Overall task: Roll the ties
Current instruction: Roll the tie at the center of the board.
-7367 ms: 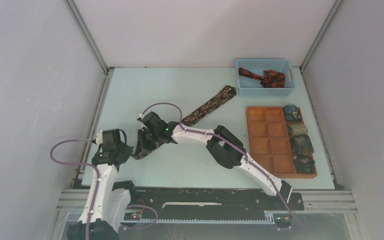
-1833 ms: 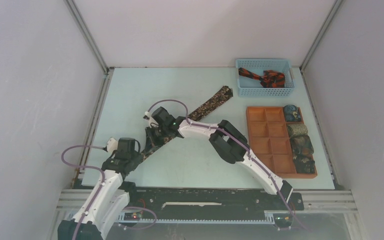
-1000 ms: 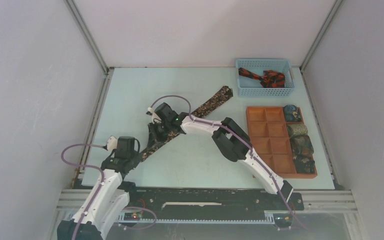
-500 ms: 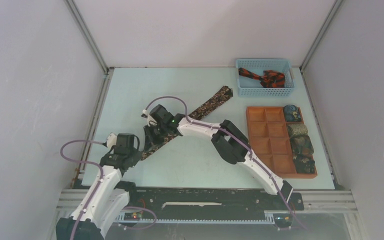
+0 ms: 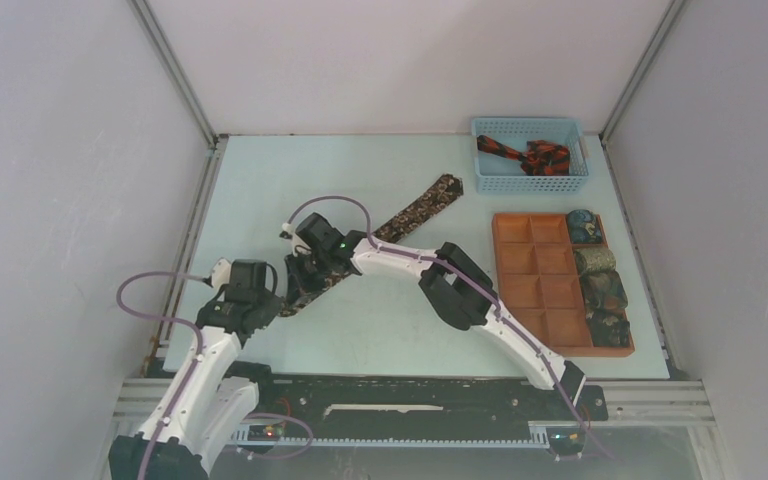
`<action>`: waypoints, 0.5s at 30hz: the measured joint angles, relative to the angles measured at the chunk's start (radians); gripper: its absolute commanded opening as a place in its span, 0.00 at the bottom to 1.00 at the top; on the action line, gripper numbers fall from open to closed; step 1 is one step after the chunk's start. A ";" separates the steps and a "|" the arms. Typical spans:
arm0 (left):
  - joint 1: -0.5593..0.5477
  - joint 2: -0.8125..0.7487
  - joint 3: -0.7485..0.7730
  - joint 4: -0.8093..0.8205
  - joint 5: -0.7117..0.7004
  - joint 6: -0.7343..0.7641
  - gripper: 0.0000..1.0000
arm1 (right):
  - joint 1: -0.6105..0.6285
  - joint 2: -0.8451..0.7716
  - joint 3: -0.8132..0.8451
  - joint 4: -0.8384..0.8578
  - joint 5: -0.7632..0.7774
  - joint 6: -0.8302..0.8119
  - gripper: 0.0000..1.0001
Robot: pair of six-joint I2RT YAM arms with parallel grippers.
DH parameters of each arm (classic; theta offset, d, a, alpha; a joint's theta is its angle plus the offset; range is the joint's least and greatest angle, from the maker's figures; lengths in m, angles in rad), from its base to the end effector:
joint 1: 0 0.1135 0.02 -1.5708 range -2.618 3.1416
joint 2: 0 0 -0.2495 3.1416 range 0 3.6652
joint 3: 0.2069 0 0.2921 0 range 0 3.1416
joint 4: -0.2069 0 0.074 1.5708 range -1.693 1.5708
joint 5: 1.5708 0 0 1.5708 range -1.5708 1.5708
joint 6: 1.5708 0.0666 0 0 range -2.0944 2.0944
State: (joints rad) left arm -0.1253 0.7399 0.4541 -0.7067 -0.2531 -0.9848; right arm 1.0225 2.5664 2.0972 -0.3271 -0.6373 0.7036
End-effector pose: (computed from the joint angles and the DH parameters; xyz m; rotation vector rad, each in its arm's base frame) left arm 0.2031 -0.0088 0.1427 -1.1361 2.2500 -0.1225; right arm 0.2793 0.5333 0.0823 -0.7991 2.6470 1.4369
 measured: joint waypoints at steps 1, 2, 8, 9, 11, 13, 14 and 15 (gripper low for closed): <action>0.000 0.000 0.003 -0.001 0.000 0.000 0.00 | 0.000 0.003 0.004 0.001 0.001 0.001 0.05; 0.000 0.000 0.010 -0.005 0.002 0.002 0.00 | 0.001 0.005 0.008 0.000 0.002 0.003 0.04; 0.000 0.006 0.027 -0.014 0.003 0.016 0.00 | 0.007 0.021 0.037 0.000 0.003 0.012 0.04; 0.000 0.006 0.027 -0.014 0.003 0.017 0.00 | 0.010 0.024 0.042 -0.001 0.004 0.015 0.04; 0.000 0.007 0.027 -0.016 0.003 0.019 0.00 | 0.014 0.030 0.050 0.000 0.003 0.022 0.04; 0.000 0.015 0.030 -0.018 0.003 0.025 0.00 | 0.019 0.035 0.057 0.003 0.003 0.027 0.03; 0.000 0.022 0.032 -0.019 0.003 0.026 0.00 | 0.023 0.037 0.058 0.005 0.003 0.030 0.03; 0.000 0.029 0.033 -0.018 0.003 0.027 0.00 | 0.024 0.037 0.058 0.005 0.002 0.031 0.03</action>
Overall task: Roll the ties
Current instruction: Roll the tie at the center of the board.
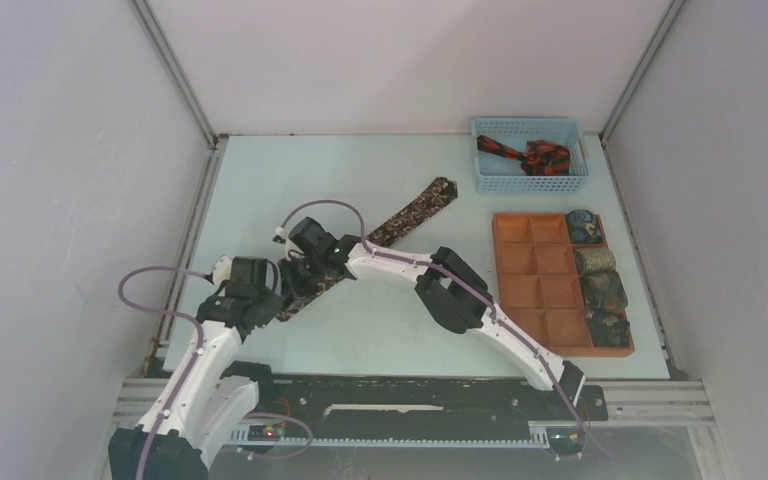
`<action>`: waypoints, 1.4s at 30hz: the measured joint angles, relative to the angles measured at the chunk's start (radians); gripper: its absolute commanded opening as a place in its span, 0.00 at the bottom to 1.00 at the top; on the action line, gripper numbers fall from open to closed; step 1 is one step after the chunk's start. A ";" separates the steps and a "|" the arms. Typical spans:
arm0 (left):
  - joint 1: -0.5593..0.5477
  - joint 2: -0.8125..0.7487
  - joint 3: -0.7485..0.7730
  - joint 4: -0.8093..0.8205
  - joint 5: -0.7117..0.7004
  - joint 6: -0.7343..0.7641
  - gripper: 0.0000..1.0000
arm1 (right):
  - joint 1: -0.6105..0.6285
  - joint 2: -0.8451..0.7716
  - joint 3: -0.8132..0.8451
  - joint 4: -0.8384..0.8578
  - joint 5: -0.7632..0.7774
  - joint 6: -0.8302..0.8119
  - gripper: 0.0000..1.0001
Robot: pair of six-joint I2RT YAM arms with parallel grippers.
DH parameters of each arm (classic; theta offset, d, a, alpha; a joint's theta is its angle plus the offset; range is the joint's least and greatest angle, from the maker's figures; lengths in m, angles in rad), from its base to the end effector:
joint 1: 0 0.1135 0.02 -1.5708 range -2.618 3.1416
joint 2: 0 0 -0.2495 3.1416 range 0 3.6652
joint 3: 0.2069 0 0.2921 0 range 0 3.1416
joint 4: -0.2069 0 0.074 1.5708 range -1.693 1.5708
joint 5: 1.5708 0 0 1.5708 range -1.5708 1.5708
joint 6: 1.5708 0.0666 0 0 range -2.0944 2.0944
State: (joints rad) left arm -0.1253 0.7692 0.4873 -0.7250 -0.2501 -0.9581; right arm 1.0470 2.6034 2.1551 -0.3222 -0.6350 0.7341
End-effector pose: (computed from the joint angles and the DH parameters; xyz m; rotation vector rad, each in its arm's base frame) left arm 0.2065 -0.0094 0.1481 -1.1084 2.2783 -0.1054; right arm 0.2706 0.5475 0.0827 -0.8010 2.6402 1.4634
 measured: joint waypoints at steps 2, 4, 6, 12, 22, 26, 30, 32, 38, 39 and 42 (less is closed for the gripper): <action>0.000 0.011 0.000 -0.001 0.000 0.002 0.00 | 0.004 0.000 0.000 0.001 0.000 0.002 0.03; 0.000 0.012 0.001 -0.001 0.000 0.009 0.00 | 0.005 0.000 0.000 0.003 0.000 0.004 0.03; 0.000 0.018 0.004 -0.002 0.000 0.016 0.00 | 0.005 0.000 0.000 0.003 0.000 0.008 0.03; -0.006 0.061 0.009 0.014 0.000 0.019 0.00 | -0.004 0.000 -0.008 0.013 0.000 0.017 0.02; -0.021 0.135 0.012 0.063 0.018 0.024 0.00 | -0.030 0.000 -0.061 0.050 -0.011 0.020 0.01; -0.028 0.164 0.013 0.080 0.018 0.024 0.00 | -0.037 -0.002 -0.070 0.064 -0.017 0.019 0.01; -0.034 0.185 0.014 0.092 0.019 0.024 0.00 | -0.047 -0.020 -0.095 0.065 -0.015 0.016 0.01; -0.035 0.193 0.019 0.095 0.018 0.024 0.00 | -0.055 -0.030 -0.106 0.062 -0.014 0.012 0.02; -0.042 0.222 0.039 0.102 0.019 0.025 0.00 | -0.096 -0.086 -0.174 0.064 -0.009 -0.008 0.02; -0.043 0.227 0.040 0.104 0.019 0.024 0.00 | -0.103 -0.098 -0.191 0.066 -0.007 -0.009 0.02; -0.047 0.246 0.045 0.113 0.020 0.024 0.00 | -0.126 -0.134 -0.248 0.076 -0.005 -0.011 0.02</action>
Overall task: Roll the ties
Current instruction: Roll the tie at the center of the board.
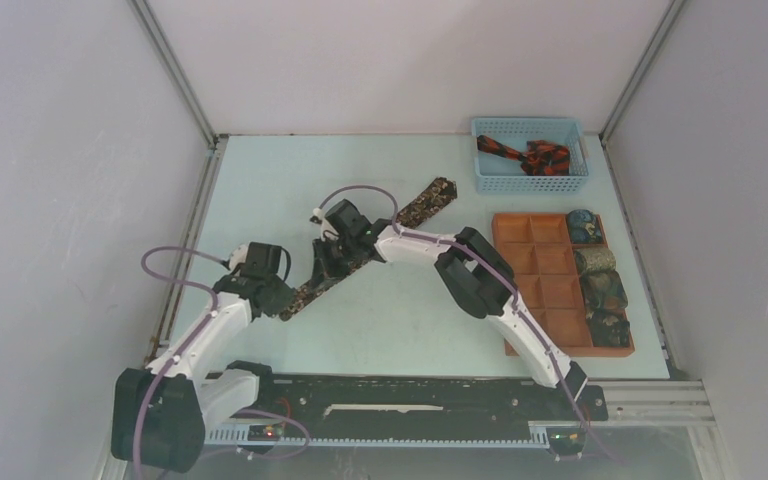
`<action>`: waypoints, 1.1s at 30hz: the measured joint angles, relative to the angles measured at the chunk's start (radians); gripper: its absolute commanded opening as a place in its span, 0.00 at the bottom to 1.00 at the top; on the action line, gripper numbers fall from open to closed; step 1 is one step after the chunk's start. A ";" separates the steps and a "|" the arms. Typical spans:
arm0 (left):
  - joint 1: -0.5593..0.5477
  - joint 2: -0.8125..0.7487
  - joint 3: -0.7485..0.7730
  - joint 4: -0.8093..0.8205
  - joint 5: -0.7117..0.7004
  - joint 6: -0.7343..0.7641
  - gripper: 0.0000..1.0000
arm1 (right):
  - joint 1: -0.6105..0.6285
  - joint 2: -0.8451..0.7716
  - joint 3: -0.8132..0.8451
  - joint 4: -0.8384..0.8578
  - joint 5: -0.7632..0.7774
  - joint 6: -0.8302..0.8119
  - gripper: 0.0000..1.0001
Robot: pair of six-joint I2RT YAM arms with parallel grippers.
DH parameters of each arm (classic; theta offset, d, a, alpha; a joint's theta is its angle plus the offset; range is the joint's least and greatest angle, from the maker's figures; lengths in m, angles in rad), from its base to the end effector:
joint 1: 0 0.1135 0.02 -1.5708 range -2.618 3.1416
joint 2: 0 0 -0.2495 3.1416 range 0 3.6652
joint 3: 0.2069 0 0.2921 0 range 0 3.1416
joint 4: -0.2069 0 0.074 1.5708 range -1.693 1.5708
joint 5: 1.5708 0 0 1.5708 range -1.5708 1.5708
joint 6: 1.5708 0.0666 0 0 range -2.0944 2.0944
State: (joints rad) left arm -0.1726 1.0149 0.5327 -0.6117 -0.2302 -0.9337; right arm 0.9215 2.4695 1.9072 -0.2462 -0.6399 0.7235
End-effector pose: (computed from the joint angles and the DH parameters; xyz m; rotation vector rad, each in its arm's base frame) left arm 0.2323 -0.0251 0.1227 -1.0403 2.4024 -0.0768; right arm 0.3172 0.4837 0.0750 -0.6289 2.6737 1.4134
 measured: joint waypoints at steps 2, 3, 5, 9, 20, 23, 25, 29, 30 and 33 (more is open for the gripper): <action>-0.004 0.014 0.001 0.008 0.001 0.000 0.00 | -0.013 -0.024 -0.041 0.006 0.000 0.000 0.02; -0.007 0.021 0.001 0.012 0.002 0.000 0.02 | -0.020 -0.032 -0.057 0.012 0.000 0.000 0.02; -0.014 0.037 0.001 0.022 0.002 0.000 0.09 | -0.032 -0.043 -0.086 0.025 0.000 -0.002 0.03; -0.033 0.066 0.007 0.035 0.002 -0.001 0.32 | -0.045 -0.056 -0.128 0.044 -0.001 -0.002 0.03; -0.053 0.065 0.033 0.042 0.002 0.000 0.47 | -0.046 -0.079 -0.148 0.061 -0.013 -0.010 0.04; -0.054 0.056 0.057 0.030 0.001 0.000 0.54 | -0.045 -0.083 -0.148 0.070 -0.016 -0.010 0.04; -0.054 0.031 0.069 0.022 0.000 0.003 0.58 | -0.044 -0.084 -0.148 0.071 -0.018 -0.010 0.04; -0.055 -0.047 0.074 0.006 -0.011 0.018 0.60 | -0.039 -0.084 -0.146 0.077 -0.022 -0.010 0.04; -0.055 -0.069 0.074 -0.003 -0.019 0.019 0.60 | -0.037 -0.084 -0.145 0.077 -0.024 -0.010 0.04; -0.055 -0.131 0.074 -0.039 -0.045 0.024 0.57 | -0.028 -0.084 -0.134 0.082 -0.031 -0.010 0.05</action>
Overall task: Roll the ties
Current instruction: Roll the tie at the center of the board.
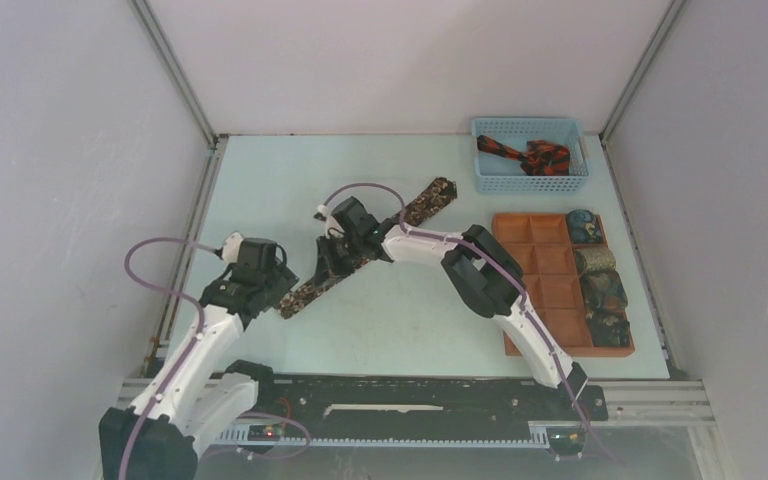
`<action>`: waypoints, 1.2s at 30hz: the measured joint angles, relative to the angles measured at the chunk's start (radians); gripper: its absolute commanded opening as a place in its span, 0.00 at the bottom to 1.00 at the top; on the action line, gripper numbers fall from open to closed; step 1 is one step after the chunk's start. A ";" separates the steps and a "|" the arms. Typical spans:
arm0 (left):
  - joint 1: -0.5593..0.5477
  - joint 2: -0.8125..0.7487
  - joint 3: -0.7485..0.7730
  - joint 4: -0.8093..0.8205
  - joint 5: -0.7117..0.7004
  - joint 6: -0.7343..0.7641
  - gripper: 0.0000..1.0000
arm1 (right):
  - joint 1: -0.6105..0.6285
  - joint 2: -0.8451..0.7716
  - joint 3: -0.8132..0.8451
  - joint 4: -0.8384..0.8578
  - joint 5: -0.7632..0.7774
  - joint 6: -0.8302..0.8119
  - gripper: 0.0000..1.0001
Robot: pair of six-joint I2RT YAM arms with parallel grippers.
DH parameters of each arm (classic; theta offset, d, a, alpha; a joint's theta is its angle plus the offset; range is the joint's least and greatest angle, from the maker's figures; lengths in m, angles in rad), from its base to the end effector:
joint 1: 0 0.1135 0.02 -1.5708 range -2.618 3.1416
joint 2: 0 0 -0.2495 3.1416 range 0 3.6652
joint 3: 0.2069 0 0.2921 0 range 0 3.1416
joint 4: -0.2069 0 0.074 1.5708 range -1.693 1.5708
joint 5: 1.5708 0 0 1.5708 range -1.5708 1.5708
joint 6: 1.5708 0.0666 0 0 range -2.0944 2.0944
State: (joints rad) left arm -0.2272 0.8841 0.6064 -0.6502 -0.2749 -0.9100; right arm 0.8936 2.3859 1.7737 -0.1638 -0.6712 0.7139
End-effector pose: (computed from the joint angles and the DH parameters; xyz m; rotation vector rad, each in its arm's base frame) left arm 0.2340 -0.0355 0.1753 -0.9280 2.2742 -0.1540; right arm 0.3187 0.4624 0.0811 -0.6303 2.6299 1.4564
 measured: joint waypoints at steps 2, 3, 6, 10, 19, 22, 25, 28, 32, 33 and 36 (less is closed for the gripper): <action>0.000 -0.040 0.000 -0.028 -0.020 0.001 0.56 | 0.009 0.000 0.014 0.004 -0.006 0.000 0.05; 0.000 -0.063 -0.002 -0.043 -0.035 -0.002 0.56 | 0.014 0.000 0.023 0.006 -0.008 0.000 0.05; 0.000 -0.153 -0.024 -0.075 -0.071 -0.016 0.56 | 0.031 0.000 0.061 0.009 -0.018 0.000 0.06; 0.000 -0.278 -0.091 -0.112 -0.098 -0.055 0.55 | 0.048 0.004 0.116 0.009 -0.031 0.000 0.07; 0.000 -0.320 -0.165 -0.161 -0.113 -0.119 0.51 | 0.078 0.087 0.272 -0.038 -0.031 -0.014 0.05; 0.000 -0.313 -0.173 -0.159 -0.111 -0.122 0.51 | 0.082 0.117 0.292 -0.064 -0.029 -0.016 0.04; 0.000 -0.311 -0.182 -0.151 -0.111 -0.128 0.51 | 0.084 0.135 0.296 -0.094 -0.023 -0.019 0.03; 0.000 -0.301 -0.186 -0.145 -0.111 -0.129 0.51 | 0.083 0.139 0.296 -0.121 -0.015 -0.026 0.02; 0.000 -0.290 -0.186 -0.136 -0.111 -0.128 0.51 | 0.082 0.139 0.296 -0.134 -0.012 -0.034 0.01; 0.000 -0.289 -0.186 -0.134 -0.111 -0.128 0.52 | 0.082 0.139 0.296 -0.138 -0.012 -0.035 0.01; 0.000 -0.286 -0.186 -0.123 -0.111 -0.126 0.52 | 0.081 0.139 0.296 -0.144 -0.009 -0.039 0.00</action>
State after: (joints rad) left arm -0.2272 0.5983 0.4206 -0.7734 -0.3859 -1.0363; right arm 0.9749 2.5252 2.0697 -0.3080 -0.6800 0.6754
